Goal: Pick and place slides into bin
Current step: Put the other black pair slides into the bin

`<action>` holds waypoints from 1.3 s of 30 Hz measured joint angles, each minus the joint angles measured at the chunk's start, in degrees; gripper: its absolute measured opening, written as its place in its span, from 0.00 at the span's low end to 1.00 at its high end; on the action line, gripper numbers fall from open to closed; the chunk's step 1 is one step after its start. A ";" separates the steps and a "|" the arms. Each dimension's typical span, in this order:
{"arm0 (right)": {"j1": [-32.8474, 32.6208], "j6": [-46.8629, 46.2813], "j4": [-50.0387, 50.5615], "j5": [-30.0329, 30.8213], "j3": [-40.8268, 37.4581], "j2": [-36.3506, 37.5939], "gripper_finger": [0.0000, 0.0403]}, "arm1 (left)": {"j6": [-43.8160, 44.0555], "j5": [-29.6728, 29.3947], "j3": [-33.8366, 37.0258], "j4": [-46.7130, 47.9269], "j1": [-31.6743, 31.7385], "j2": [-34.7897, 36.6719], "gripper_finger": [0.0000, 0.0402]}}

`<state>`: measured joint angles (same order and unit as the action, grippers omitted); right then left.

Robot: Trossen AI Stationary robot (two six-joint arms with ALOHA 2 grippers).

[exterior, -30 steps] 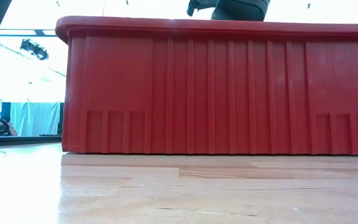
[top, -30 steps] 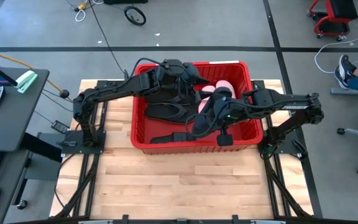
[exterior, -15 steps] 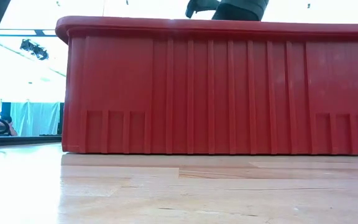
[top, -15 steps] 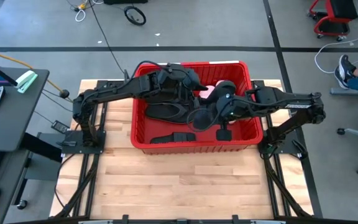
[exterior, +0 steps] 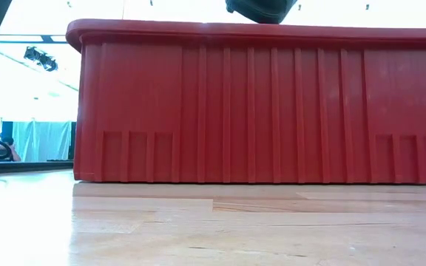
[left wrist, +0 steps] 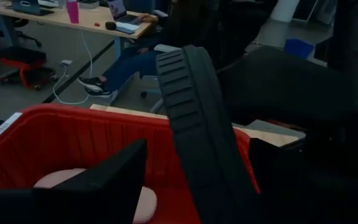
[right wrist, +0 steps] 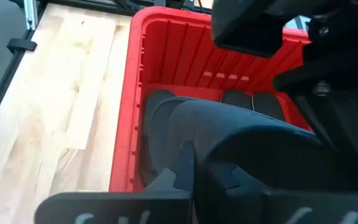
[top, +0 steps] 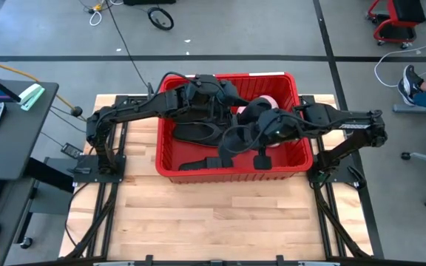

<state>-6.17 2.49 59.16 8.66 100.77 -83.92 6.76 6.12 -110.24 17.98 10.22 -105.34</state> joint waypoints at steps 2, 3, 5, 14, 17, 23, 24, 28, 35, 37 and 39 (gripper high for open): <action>0.00 0.01 -0.01 0.02 0.00 0.00 0.02 | -0.02 -0.01 0.00 0.00 0.00 0.00 0.67; 0.00 0.01 -0.02 0.14 0.00 0.00 0.03 | 0.00 0.01 0.00 0.00 0.02 0.00 0.64; 0.04 -0.01 -0.02 0.75 0.00 0.00 0.03 | 0.02 0.05 0.00 -0.04 0.00 0.00 0.54; 0.04 -0.25 -0.17 4.12 0.00 -0.09 0.05 | 2.56 -0.12 0.00 -0.02 0.09 0.00 0.19; -0.02 -2.85 -0.22 4.99 0.00 -0.09 0.07 | 3.09 0.03 0.00 0.11 0.04 0.00 0.19; 0.04 -8.19 -0.40 4.00 0.00 -0.06 0.20 | 2.82 0.20 0.00 3.45 0.07 0.00 0.19; 0.04 -9.69 -0.79 3.87 0.00 -0.02 0.22 | 2.82 0.29 0.00 4.52 0.05 -0.01 0.19; 0.02 -11.23 0.82 3.66 0.04 0.02 0.31 | 2.89 0.27 0.02 6.49 0.04 -0.02 0.19; 0.00 -14.86 12.10 6.44 0.04 0.50 0.37 | 9.59 -3.39 0.02 8.87 -0.04 -0.02 0.19; 0.00 -16.89 13.92 6.52 0.04 1.02 0.37 | 11.25 -8.44 0.02 11.30 -0.26 -0.02 0.19; 0.00 -17.27 14.83 6.74 0.04 1.46 0.36 | 12.90 -13.81 0.02 12.65 -0.31 -0.02 0.19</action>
<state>-6.17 -14.78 73.98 15.40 100.82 -82.46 19.67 -7.69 -110.21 30.62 9.91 -105.36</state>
